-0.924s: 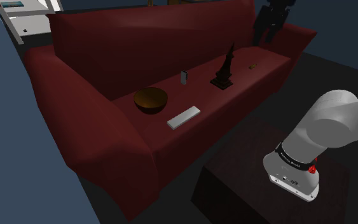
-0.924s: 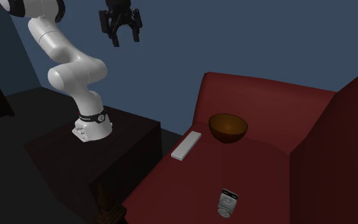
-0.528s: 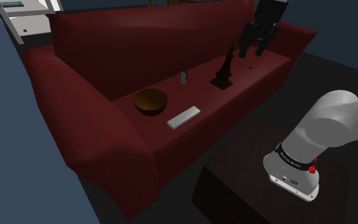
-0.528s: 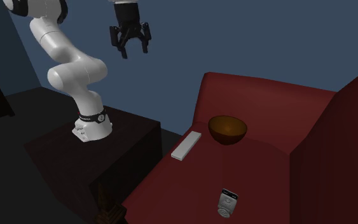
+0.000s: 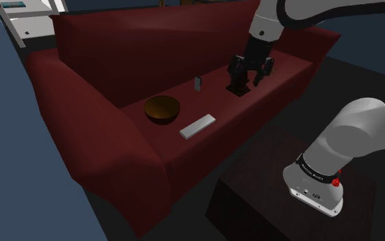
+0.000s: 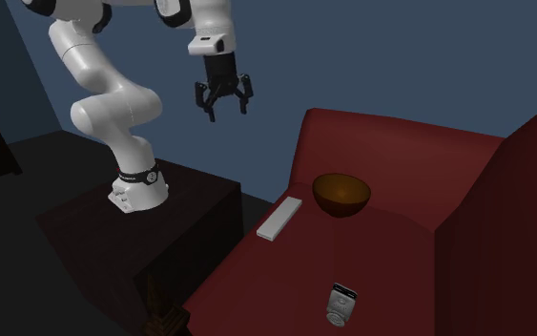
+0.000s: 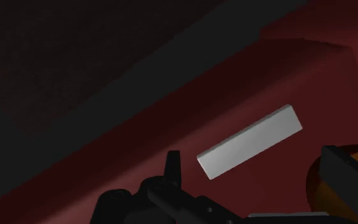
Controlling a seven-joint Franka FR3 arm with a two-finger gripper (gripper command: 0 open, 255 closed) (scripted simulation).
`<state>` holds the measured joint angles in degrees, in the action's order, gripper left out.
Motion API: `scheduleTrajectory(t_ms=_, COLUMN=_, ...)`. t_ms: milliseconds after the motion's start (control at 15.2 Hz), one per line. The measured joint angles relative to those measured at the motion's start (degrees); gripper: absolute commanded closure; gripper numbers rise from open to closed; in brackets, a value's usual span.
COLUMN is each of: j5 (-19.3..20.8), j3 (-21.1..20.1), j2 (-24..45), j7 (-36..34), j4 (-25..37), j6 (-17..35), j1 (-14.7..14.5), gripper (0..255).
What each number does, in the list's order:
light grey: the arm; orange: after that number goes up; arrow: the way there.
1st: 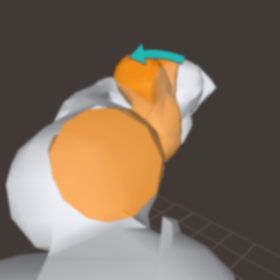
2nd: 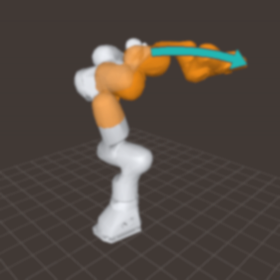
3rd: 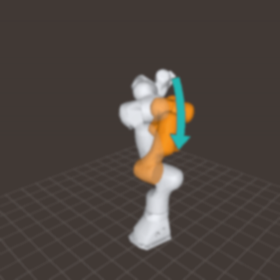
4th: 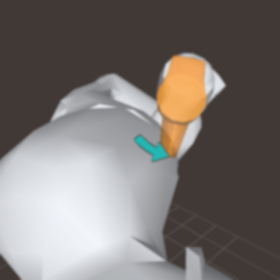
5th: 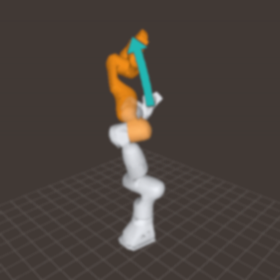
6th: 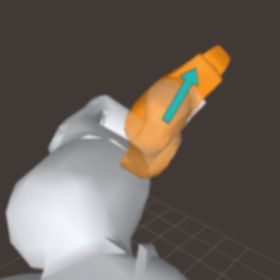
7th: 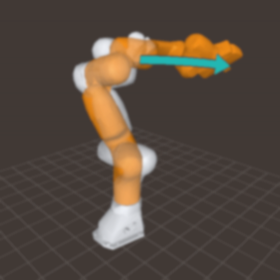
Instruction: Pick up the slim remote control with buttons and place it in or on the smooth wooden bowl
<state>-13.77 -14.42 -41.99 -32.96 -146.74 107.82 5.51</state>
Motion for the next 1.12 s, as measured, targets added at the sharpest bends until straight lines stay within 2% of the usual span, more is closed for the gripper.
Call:
scheduleTrajectory(t_ms=396, j5=-2.5, j3=-7.6, j2=9.3, j7=-13.4, j4=-2.9, j6=13.6, j1=3.4, gripper=0)
scheduleTrajectory(t_ms=660, j5=-2.1, j3=-13.3, j2=18.0, j7=-23.8, j4=-2.6, j6=22.8, j1=6.7, gripper=0)
scheduleTrajectory(t_ms=858, j5=0.4, j3=-17.2, j2=24.9, j7=-32.3, j4=-1.5, j6=28.9, j1=9.8, gripper=0)
scheduleTrajectory(t_ms=990, j5=4.0, j3=-19.7, j2=30.9, j7=-38.9, j4=-0.4, j6=33.6, j1=12.7, gripper=0)
scheduleTrajectory(t_ms=1122, j5=9.4, j3=-21.6, j2=37.0, j7=-46.8, j4=1.1, j6=37.5, j1=15.1, gripper=0)
